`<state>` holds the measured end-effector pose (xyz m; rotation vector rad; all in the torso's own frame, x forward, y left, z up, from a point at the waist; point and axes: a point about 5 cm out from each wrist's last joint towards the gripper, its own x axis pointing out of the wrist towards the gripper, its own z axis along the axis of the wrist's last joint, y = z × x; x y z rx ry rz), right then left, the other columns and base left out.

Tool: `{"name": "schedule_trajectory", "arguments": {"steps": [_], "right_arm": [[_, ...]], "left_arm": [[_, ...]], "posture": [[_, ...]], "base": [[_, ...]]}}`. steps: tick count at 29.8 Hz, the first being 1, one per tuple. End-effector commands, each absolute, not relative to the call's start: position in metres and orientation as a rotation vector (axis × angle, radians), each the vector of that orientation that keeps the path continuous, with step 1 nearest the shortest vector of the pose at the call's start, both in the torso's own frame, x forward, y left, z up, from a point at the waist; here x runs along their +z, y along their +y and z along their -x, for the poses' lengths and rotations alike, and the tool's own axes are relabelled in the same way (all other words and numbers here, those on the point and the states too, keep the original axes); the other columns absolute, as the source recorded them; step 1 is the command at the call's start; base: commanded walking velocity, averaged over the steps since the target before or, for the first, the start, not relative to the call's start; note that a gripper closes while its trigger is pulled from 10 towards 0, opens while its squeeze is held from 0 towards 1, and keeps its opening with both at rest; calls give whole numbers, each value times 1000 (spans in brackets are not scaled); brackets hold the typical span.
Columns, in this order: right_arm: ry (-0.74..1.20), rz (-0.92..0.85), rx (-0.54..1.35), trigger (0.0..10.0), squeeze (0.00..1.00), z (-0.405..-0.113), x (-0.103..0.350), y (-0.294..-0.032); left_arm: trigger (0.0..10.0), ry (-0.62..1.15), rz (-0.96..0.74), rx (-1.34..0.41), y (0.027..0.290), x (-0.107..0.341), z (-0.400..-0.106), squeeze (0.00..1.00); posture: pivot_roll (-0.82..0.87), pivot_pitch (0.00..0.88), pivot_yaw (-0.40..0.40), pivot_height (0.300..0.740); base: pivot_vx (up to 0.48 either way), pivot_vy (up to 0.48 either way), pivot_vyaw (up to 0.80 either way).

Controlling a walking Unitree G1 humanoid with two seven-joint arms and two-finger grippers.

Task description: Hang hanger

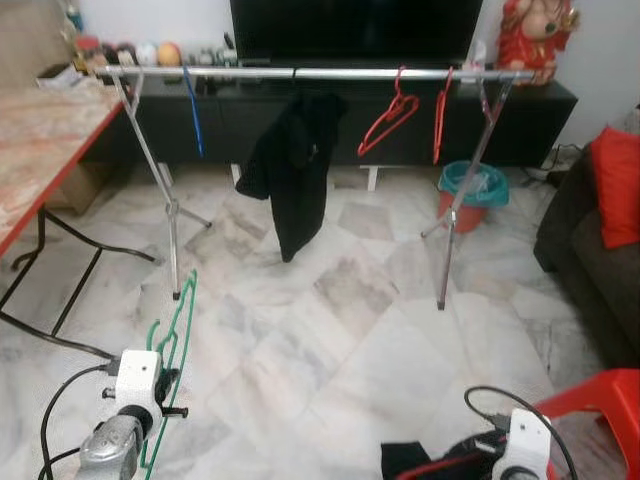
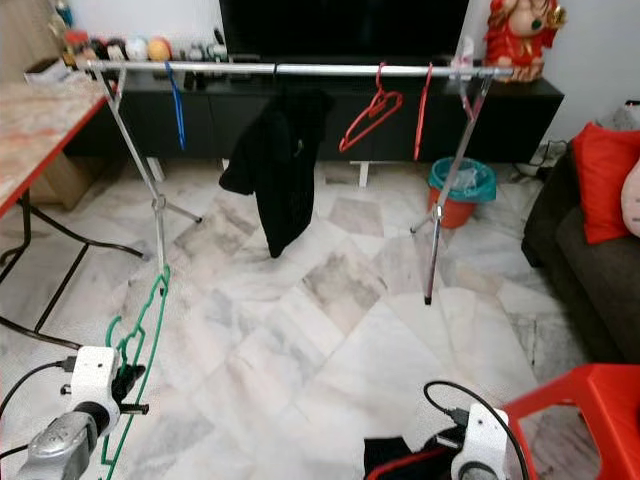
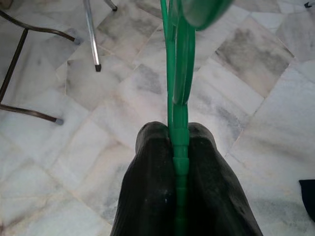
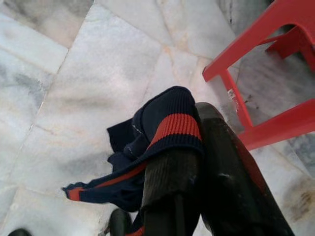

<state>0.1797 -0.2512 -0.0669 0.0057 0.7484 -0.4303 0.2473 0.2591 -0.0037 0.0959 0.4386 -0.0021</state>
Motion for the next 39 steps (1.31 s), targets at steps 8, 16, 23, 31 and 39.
{"name": "schedule_trajectory", "arguments": {"steps": [8,16,23,31,39], "right_arm": [[395,124,-325,10000,0,-284,19,-272],[387,323,-100,10000,0,-340,67,-243],[386,347,88,10000,0,-359,81,-204],[371,357,82,10000,0,-373,95,-178],[372,305,56,10000,0,-381,105,-157]], "left_arm": [[10000,303,-185,-180,268,43,-274,0],[10000,263,-226,-506,242,83,-293,0],[10000,276,-233,-746,216,105,-292,0],[10000,354,-264,-1006,190,120,-277,0],[10000,419,-289,-1091,179,126,-269,0]], "posture": [[-89,0,-20,740],[-89,0,-23,740],[-83,0,-22,740],[-80,0,-25,740],[-75,0,-24,740]], "base": [[0,0,0],[0,0,0],[0,0,0],[0,0,0],[0,0,0]]}}
